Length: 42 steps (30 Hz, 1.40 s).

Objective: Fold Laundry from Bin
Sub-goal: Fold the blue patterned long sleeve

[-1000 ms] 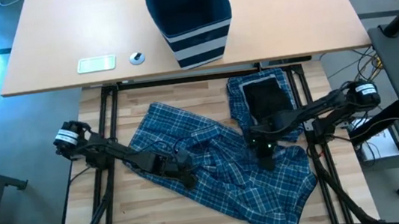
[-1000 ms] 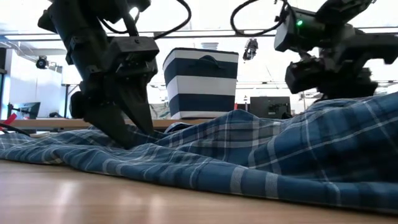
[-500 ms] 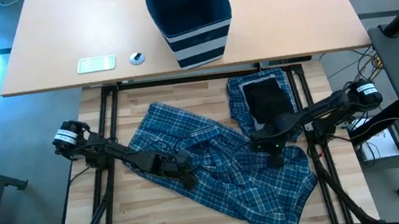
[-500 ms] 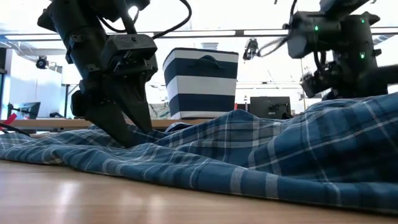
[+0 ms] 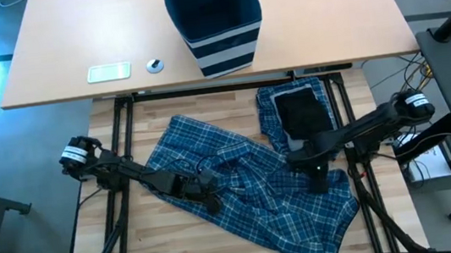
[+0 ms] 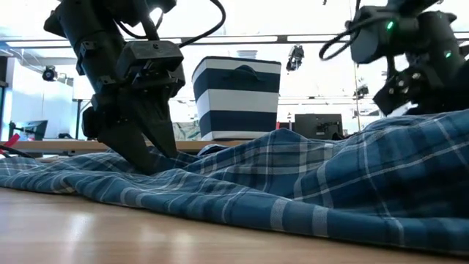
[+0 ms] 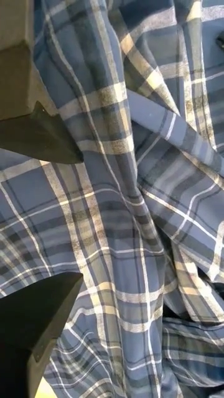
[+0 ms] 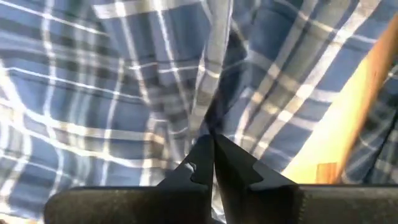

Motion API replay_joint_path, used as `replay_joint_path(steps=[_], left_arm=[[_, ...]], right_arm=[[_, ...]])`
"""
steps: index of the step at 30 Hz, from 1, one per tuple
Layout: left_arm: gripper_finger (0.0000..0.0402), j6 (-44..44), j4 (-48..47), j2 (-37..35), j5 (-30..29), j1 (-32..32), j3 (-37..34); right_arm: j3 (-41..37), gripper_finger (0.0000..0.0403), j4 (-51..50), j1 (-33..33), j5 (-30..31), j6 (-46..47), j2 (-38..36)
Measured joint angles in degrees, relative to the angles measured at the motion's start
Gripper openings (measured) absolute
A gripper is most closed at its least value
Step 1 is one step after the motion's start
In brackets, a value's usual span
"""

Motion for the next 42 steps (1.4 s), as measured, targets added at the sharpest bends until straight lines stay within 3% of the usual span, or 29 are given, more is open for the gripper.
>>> replay_joint_path(steps=[5, 13, 24, 29, 32, 37, 42], left_arm=[[0.0284, 0.0, -0.1, 0.0, 0.0, 0.0, -0.2], [0.0284, -0.2, -1.0, -1.0, 0.0, 0.1, -0.3], [0.0284, -1.3, -5.7, -5.0, -2.8, 0.1, -0.3], [0.0284, 0.3, 5.4, -5.1, -4.2, 0.1, 0.0], [0.0284, 1.7, 13.1, -3.1, -7.4, 0.4, 0.3], [0.0284, -1.4, 12.3, 3.0, -13.3, 5.2, 0.1], [0.0284, -3.5, 12.0, 9.6, -15.0, 10.4, 0.4]], right_arm=[[1.2, 0.0009, 0.2, 3.9, -0.7, 3.7, -1.9], [-1.2, 0.0009, 3.3, 9.0, -4.3, 12.0, 1.5], [-0.2, 0.0009, 2.7, 23.8, -7.4, 44.0, 0.9], [-0.2, 0.0009, 2.7, 31.1, -10.7, 55.1, 0.9], [-0.2, 0.0009, 2.7, 34.1, -9.6, 58.3, 0.9], [-0.6, 0.0009, 8.1, 36.1, -7.2, 60.7, 1.7], [-0.8, 0.0009, 14.2, 34.9, -1.8, 58.7, 4.9]])
